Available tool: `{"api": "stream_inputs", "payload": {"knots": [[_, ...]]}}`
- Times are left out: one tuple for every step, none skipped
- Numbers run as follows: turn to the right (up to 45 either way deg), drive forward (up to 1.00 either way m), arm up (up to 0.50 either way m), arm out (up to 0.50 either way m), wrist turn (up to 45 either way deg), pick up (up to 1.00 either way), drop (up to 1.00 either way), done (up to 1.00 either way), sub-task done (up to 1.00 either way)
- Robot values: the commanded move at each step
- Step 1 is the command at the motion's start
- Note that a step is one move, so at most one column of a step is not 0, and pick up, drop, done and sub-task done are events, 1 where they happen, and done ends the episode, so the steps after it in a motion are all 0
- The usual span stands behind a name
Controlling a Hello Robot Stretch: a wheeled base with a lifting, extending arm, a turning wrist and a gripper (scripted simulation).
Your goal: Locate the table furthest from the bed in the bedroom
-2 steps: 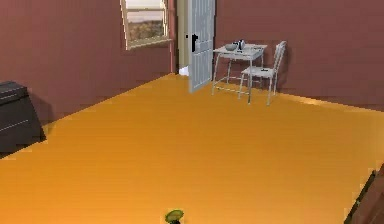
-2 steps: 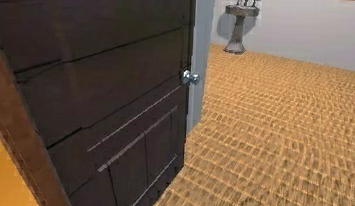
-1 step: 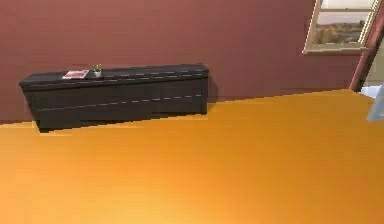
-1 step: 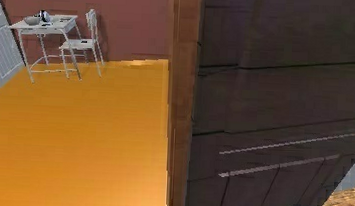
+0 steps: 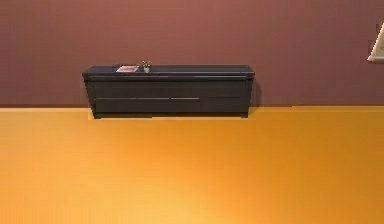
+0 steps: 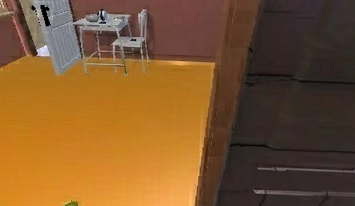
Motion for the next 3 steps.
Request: {"api": "stream_inputs", "payload": {"knots": [[0.0, 0.15, 0.0, 0.0, 0.0, 0.0, 0.0, 0.0, 0.0], [45.0, 0.0, 0.0, 0.0, 0.0, 0.0, 0.0, 0.0, 0.0], [36.0, 0.0, 0.0, 0.0, 0.0, 0.0, 0.0, 0.0, 0.0]]}}
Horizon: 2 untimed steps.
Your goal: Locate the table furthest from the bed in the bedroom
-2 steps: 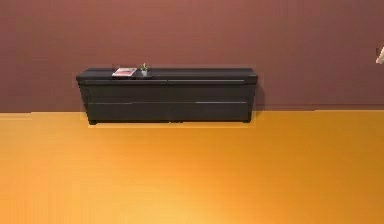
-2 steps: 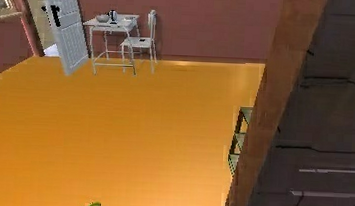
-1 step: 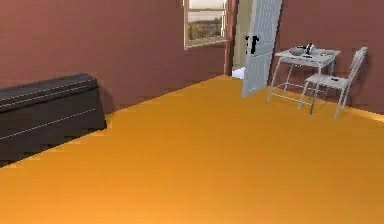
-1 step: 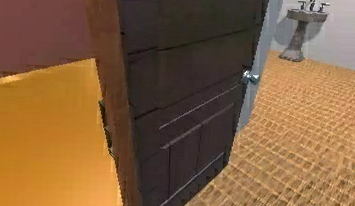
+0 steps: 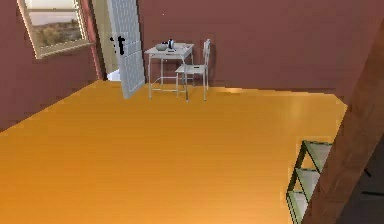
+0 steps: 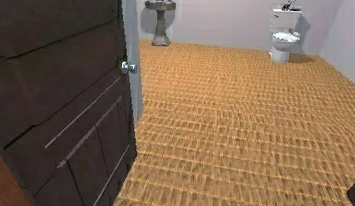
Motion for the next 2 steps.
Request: {"api": "stream_inputs", "payload": {"knots": [[0.0, 0.35, 0.0, 0.0, 0.0, 0.0, 0.0, 0.0, 0.0], [-45.0, 0.0, 0.0, 0.0, 0.0, 0.0, 0.0, 0.0, 0.0]]}}
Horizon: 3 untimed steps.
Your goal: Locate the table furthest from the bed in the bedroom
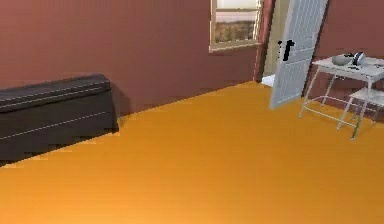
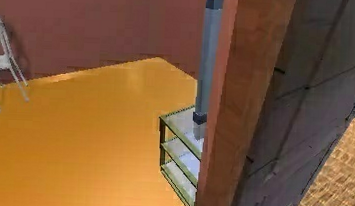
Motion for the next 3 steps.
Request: {"api": "stream_inputs", "payload": {"knots": [[-45.0, 0.0, 0.0, 0.0, 0.0, 0.0, 0.0, 0.0, 0.0], [-45.0, 0.0, 0.0, 0.0, 0.0, 0.0, 0.0, 0.0, 0.0], [-18.0, 0.0, 0.0, 0.0, 0.0, 0.0, 0.0, 0.0, 0.0]]}}
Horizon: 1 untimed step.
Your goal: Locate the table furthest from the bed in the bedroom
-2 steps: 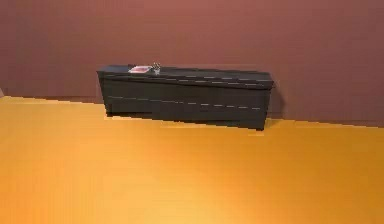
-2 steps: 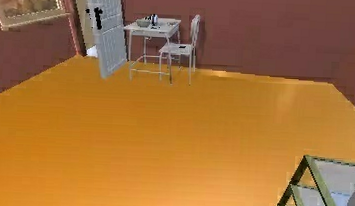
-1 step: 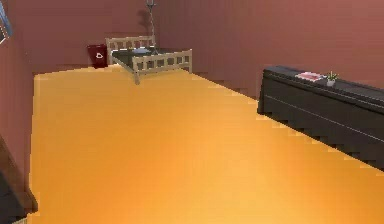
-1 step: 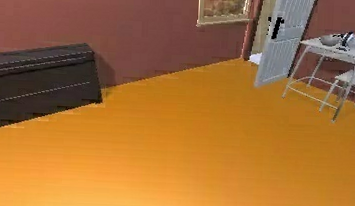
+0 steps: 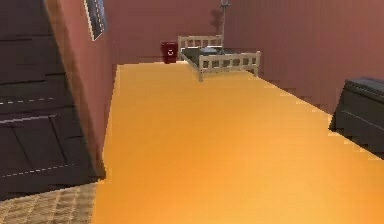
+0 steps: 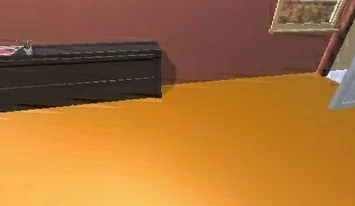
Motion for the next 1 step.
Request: {"api": "stream_inputs", "payload": {"knots": [[0.0, 1.0, 0.0, 0.0, 0.0, 0.0, 0.0, 0.0, 0.0]]}}
